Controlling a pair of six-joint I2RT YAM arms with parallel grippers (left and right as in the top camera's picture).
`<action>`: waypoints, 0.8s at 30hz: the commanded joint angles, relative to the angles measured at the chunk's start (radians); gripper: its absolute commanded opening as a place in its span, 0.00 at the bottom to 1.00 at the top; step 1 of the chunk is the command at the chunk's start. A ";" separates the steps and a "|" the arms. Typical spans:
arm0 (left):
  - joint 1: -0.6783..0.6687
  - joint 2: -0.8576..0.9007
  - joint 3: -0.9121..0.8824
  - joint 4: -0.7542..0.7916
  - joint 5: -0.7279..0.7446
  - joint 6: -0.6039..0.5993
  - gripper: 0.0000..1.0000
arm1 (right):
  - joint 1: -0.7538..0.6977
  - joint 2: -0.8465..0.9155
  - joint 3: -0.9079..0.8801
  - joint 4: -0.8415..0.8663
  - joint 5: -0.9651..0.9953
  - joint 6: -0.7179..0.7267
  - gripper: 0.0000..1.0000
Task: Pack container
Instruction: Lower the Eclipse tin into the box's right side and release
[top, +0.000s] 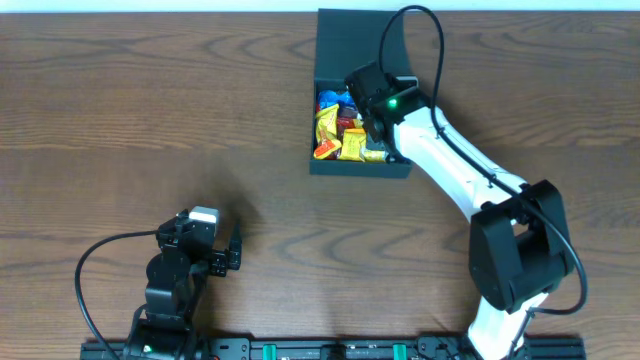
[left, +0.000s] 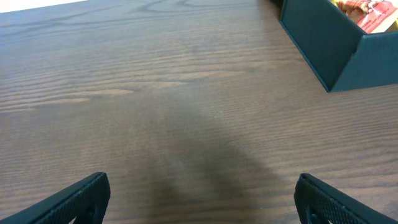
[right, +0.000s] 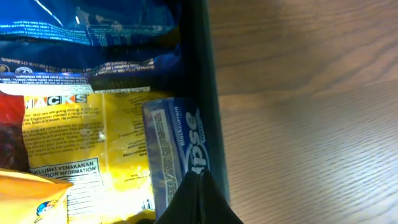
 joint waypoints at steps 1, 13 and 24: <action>0.003 -0.008 -0.029 -0.008 -0.011 0.010 0.95 | 0.002 -0.030 -0.010 0.001 -0.006 0.020 0.02; 0.003 -0.008 -0.029 -0.008 -0.011 0.010 0.96 | -0.001 -0.005 -0.012 0.010 -0.033 0.028 0.01; 0.003 -0.008 -0.029 -0.008 -0.011 0.010 0.95 | 0.000 -0.023 -0.012 0.011 -0.019 0.027 0.02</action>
